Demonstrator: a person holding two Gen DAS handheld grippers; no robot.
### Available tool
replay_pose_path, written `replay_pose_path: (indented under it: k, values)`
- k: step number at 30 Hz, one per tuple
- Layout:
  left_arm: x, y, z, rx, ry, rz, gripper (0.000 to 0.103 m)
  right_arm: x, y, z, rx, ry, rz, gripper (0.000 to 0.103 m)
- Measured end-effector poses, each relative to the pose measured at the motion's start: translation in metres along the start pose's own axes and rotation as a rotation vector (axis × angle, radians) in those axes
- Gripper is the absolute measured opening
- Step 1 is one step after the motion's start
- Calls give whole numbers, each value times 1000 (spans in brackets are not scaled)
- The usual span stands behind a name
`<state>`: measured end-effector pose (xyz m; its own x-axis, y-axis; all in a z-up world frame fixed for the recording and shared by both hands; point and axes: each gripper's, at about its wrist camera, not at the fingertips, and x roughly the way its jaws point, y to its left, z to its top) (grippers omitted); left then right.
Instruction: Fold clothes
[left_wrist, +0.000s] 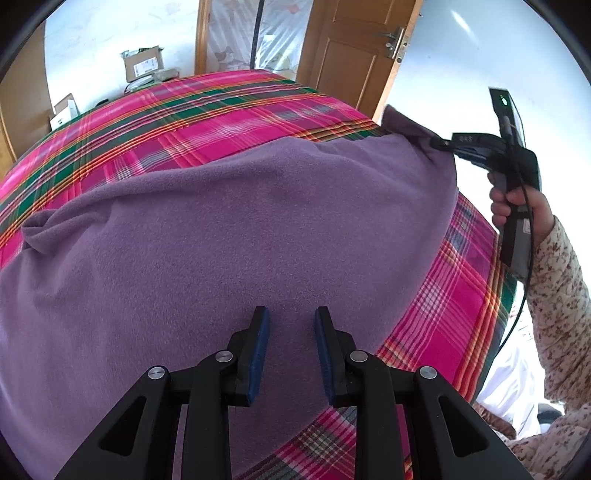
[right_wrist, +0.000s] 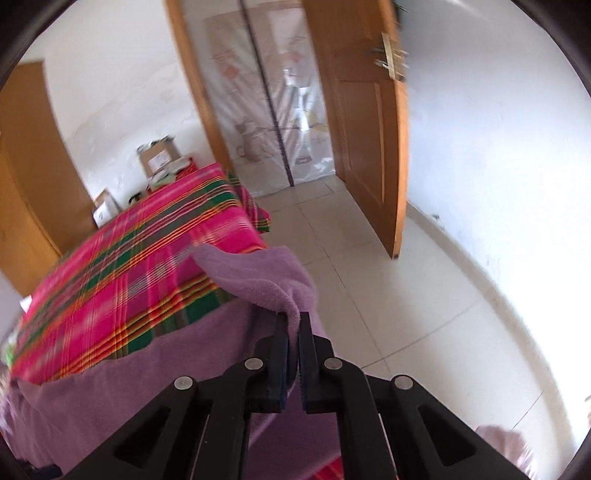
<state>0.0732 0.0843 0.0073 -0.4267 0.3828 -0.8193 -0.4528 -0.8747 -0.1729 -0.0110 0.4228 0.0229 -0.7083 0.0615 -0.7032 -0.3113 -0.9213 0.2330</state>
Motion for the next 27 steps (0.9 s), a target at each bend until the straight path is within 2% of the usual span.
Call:
replay_pose_path:
  k: [3,9,15,16,18,19,22,25,26,27]
  values:
    - [0,0,0,-1,-1,2,26,-2,-22,-6,91,5,41,4]
    - [1,0,0,-3,-2,9,26,0,-42,-16,174,17,53,5]
    - [1,-1,0,-6,-3,14,26,4,-41,-17,133,29,9,11]
    - [1,0,0,-8,-3,14,26,3,-36,-16,94,23,-13,14]
    - [1,0,0,-9,-2,13,26,1,-24,-14,15,13,-55,32]
    - [1,0,0,-9,-2,12,26,2,-19,-13,-23,10,-68,35]
    - [1,0,0,-11,-3,11,26,3,-2,-11,-133,1,-105,35]
    - [1,0,0,-12,-3,10,26,9,1,-6,-141,9,-128,34]
    - [1,0,0,-13,-4,10,26,10,-3,-5,-112,10,-124,32]
    - [0,1,0,-14,-4,9,27,10,-9,-4,-73,9,-114,23]
